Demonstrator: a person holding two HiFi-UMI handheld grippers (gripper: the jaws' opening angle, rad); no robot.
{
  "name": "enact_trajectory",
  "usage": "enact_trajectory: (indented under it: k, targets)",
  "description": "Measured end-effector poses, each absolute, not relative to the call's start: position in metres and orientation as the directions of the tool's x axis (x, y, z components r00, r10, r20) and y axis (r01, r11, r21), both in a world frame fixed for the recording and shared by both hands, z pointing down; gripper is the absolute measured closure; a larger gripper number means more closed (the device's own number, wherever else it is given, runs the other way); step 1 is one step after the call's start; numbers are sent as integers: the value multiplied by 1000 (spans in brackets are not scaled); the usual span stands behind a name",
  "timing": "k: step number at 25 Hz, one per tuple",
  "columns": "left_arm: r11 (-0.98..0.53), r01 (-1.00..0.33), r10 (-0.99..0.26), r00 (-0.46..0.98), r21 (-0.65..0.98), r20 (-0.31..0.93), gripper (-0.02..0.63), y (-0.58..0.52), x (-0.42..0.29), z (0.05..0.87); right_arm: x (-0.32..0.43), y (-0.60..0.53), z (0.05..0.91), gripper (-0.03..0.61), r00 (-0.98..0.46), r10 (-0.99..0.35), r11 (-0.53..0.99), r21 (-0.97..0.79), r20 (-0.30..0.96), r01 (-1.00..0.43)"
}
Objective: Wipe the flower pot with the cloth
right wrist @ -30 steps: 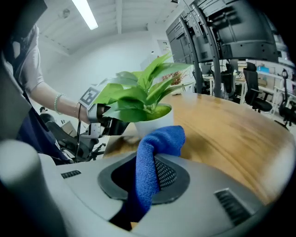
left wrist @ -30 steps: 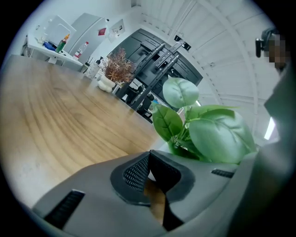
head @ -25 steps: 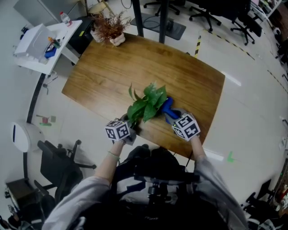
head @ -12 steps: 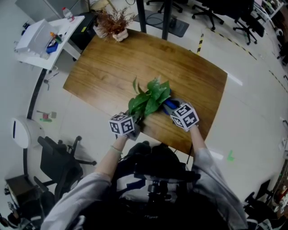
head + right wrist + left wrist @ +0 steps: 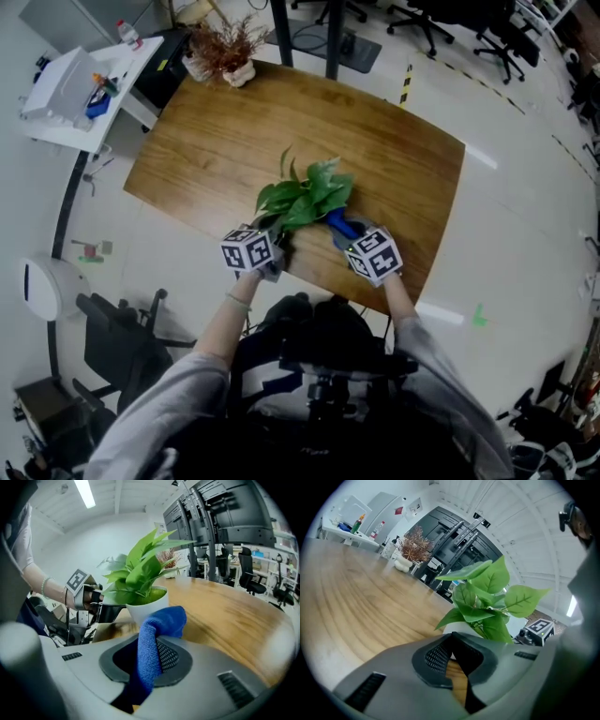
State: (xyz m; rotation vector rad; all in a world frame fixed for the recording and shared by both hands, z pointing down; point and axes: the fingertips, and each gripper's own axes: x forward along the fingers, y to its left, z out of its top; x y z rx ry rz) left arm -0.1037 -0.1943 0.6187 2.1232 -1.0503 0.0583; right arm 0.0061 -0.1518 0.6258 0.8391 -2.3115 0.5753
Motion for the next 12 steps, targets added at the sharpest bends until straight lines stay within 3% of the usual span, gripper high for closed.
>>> enact_trajectory:
  k: [12]
  targets:
    - [-523,-740,-673,663,423,327,606,-166,-113,587,27,-127,592,523,-539,-618,470,-280,573,-837]
